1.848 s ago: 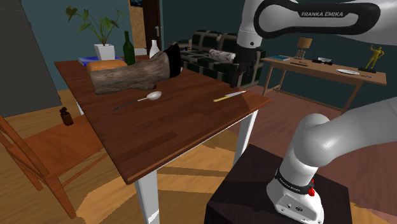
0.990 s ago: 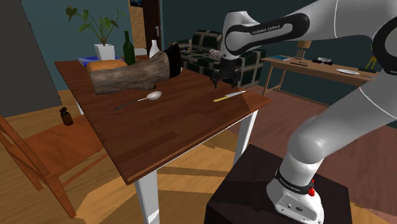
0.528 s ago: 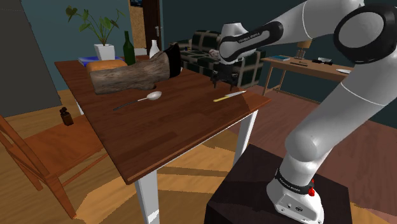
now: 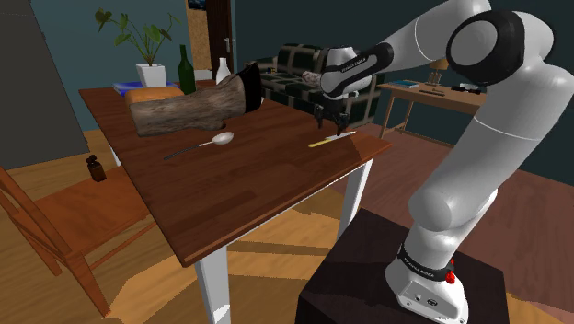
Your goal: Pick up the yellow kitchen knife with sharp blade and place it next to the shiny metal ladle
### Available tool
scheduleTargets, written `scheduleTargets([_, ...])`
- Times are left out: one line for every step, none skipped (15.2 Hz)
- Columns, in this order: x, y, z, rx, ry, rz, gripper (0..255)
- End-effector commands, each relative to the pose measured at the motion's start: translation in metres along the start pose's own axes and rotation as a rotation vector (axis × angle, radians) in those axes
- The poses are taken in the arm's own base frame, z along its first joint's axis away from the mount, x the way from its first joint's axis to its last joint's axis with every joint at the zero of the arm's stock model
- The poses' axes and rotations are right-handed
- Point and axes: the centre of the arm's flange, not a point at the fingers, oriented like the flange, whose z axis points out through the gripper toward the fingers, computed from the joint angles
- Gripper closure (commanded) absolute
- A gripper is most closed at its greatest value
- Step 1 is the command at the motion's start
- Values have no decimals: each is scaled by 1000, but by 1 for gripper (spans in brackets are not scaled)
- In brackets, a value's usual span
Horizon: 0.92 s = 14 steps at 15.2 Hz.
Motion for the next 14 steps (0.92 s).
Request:
scheduleTargets([2,0,9,0,1,17,0])
scheduleTargets([2,0,15,0,1,17,0])
scheduleTargets([2,0,20,0,1,17,0])
scheduleTargets([2,0,25,0,1,17,0])
scheduleTargets([2,0,31,0,1,17,0])
scheduleTargets([2,0,39,0,1,17,0])
scheduleTargets([2,0,39,0,1,17,0])
scheduleTargets([2,0,39,0,1,17,0])
scheduleTargets([2,0,39,0,1,17,0])
scheduleTargets([2,0,39,0,1,17,0])
scheduleTargets([2,0,39,0,1,17,0])
scheduleTargets([2,0,39,0,1,17,0])
scheduleTargets([2,0,39,0,1,17,0])
scheduleTargets([2,0,39,0,1,17,0])
